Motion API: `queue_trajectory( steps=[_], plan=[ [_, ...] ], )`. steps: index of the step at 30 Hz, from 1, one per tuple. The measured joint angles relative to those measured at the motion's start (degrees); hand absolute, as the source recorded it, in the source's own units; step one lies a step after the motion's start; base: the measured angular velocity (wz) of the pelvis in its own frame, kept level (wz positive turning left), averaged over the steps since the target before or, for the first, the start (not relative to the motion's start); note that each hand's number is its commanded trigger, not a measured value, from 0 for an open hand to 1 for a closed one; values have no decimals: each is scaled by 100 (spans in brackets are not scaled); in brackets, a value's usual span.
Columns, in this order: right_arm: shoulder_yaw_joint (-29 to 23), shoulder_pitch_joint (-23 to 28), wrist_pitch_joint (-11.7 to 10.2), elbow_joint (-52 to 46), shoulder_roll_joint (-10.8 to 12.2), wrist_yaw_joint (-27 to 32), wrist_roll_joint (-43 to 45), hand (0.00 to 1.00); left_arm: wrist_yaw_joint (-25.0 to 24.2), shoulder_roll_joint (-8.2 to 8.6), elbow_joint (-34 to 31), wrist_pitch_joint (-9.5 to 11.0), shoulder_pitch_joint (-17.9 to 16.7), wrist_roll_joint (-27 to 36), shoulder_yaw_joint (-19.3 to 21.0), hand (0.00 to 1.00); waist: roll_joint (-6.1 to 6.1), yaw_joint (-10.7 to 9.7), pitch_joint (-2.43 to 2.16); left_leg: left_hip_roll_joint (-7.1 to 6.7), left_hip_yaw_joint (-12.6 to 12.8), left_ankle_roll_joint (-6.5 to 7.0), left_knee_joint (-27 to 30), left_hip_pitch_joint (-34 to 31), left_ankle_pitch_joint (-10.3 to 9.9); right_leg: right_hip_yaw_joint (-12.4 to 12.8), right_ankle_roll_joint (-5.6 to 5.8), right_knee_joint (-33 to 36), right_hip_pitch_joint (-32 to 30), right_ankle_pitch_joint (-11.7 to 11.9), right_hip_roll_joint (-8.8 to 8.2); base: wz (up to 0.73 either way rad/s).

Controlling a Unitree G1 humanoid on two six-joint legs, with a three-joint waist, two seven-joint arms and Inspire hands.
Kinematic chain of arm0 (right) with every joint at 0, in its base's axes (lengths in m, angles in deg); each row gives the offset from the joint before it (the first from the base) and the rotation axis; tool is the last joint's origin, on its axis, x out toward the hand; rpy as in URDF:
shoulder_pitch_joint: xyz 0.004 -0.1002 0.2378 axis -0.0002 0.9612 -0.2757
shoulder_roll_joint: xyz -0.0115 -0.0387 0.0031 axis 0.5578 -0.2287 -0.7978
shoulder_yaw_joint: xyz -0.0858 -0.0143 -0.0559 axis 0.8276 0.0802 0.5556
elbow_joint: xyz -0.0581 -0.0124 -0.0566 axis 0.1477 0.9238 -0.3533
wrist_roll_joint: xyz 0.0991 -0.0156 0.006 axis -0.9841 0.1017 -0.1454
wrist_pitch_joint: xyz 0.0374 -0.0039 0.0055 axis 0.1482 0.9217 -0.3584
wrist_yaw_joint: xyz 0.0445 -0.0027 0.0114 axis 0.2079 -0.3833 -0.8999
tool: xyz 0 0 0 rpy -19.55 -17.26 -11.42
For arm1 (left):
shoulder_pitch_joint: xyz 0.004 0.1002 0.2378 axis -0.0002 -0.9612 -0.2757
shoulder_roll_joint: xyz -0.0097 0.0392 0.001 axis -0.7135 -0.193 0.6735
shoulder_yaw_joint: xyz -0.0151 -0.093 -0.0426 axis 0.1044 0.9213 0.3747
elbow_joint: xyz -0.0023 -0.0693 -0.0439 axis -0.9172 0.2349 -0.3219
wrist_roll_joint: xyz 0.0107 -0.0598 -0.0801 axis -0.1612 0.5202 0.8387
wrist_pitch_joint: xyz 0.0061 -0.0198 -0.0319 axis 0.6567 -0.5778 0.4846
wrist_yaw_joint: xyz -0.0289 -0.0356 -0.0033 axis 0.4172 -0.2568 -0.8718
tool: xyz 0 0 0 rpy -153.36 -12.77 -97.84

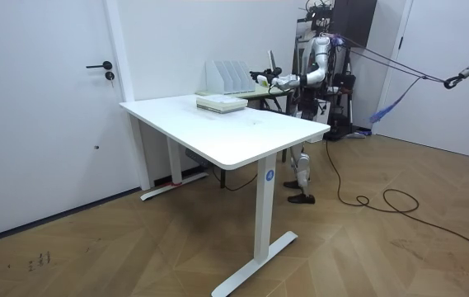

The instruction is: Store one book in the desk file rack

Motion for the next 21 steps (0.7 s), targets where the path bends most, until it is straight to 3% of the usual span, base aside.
queue_trajectory(
  steps=[6, 11, 17, 21],
  plan=[
    [-58, 3, 0, -1, -39, 55, 17, 100, 98, 8, 15, 49, -12, -170, 4, 0, -25, 4, 5, -1, 4, 0, -8, 15, 0, 2, 1, -6, 5, -1, -1, 0],
    [-394, 2, -2, -3, -120, 182, 59, 100, 251, 10, 353, 139, -107, -429, 32, 0, -87, -35, 17, -6, 9, 0, -16, 71, 0, 3, -2, -3, 42, -34, -7, 1],
    [-1114, -59, -85, -24, -115, 801, 755, 100, 620, 62, 969, 262, -324, -1428, 184, 0, -167, -168, 15, -10, 5, -2, -10, 128, 1, -46, -2, -4, 113, -40, -17, 4],
    [-1407, -60, -178, -182, -44, 1494, 1531, 100, 1064, 232, 1660, 471, -533, -2318, 189, 0, -177, -352, 14, -7, 4, -1, -57, 177, 0, -85, 9, -72, 189, -48, -16, 2]
  ],
)
